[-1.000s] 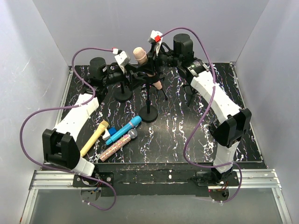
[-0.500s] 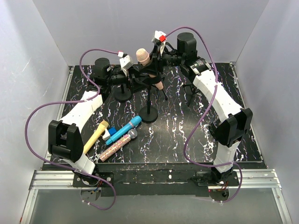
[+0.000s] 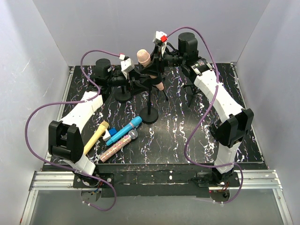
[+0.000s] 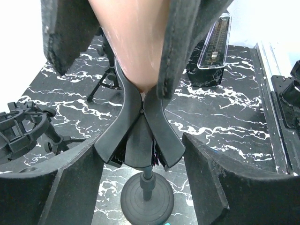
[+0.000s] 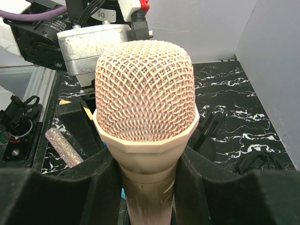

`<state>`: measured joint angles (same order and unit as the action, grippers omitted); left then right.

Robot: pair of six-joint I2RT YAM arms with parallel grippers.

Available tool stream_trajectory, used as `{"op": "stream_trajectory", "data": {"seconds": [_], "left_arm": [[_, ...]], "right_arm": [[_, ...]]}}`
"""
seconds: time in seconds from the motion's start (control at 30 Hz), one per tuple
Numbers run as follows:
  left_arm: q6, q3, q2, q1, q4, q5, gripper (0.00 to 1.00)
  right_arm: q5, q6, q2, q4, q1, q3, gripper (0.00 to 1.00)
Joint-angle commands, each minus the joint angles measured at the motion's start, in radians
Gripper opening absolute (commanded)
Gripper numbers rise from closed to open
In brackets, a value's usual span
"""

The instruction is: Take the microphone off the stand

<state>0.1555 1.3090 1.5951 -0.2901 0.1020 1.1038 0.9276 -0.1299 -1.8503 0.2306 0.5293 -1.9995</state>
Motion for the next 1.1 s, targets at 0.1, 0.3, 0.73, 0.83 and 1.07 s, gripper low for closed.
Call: {"op": "stream_trajectory", "data": {"seconds": [0.1,0.3,0.73,0.83,1.07], "left_arm": [[-0.002,0.036,-0.012,0.002,0.004,0.019,0.51],[-0.011,0.050,-0.003,0.003,-0.001,0.045,0.22],[-0.115,-0.002,-0.009,0.002,0.079,-0.021,0.45],[-0.133,-0.005,-0.015,-0.001,0.124,-0.022,0.55],[-0.053,0.018,0.008,-0.009,0.038,0.005,0.59]], "right_arm": [[0.037,0.055,0.014,-0.014,-0.008,-0.025,0.01],[0.031,0.059,0.011,-0.017,-0.009,-0.028,0.01],[0.051,0.133,-0.015,-0.039,-0.011,-0.142,0.01],[0.066,0.079,0.000,-0.024,-0.012,-0.073,0.01],[0.066,0.055,0.003,-0.027,-0.028,-0.005,0.01]]}}
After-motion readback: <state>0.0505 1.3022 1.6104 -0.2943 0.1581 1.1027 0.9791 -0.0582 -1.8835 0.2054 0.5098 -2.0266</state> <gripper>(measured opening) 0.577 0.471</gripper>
